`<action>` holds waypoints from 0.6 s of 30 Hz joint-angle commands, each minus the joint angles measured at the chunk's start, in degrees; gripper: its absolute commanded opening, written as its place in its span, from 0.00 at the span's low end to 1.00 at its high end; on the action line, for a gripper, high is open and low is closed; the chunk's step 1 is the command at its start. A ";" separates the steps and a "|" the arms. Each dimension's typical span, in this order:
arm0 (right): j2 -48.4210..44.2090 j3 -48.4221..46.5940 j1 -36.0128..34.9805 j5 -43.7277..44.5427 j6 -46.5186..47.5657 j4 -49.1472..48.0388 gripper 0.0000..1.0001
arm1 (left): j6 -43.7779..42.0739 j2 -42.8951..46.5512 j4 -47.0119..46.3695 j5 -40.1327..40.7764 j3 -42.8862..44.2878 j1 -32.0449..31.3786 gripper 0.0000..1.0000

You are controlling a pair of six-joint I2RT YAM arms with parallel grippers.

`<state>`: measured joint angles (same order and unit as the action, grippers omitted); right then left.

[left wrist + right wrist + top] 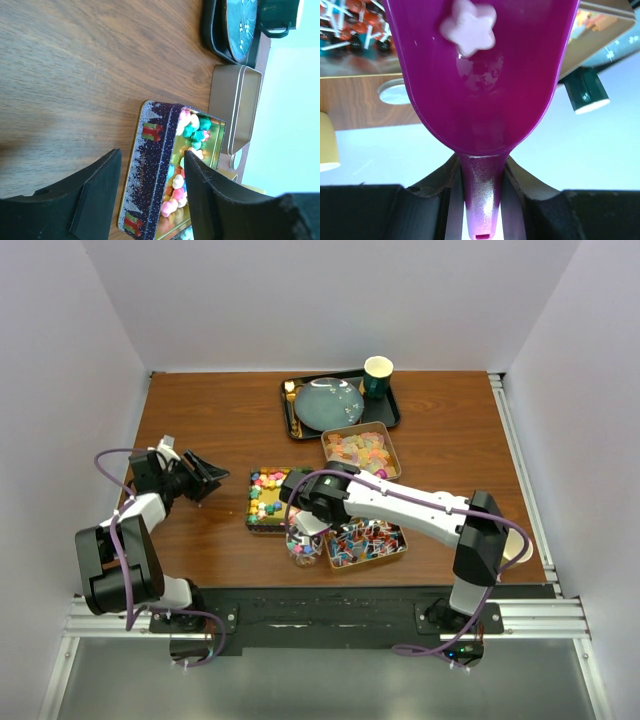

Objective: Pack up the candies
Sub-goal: Place the fake candies in the packing bottle.

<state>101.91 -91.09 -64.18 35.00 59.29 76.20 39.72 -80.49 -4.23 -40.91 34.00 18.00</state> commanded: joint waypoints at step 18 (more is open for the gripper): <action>-3.02 0.12 -2.88 8.69 -5.22 14.76 0.00 | 2.99 2.97 -4.56 -1.90 -0.51 0.72 0.59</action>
<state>102.08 -91.18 -67.59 42.85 56.14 76.07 41.71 -79.72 -6.31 -41.47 33.87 18.00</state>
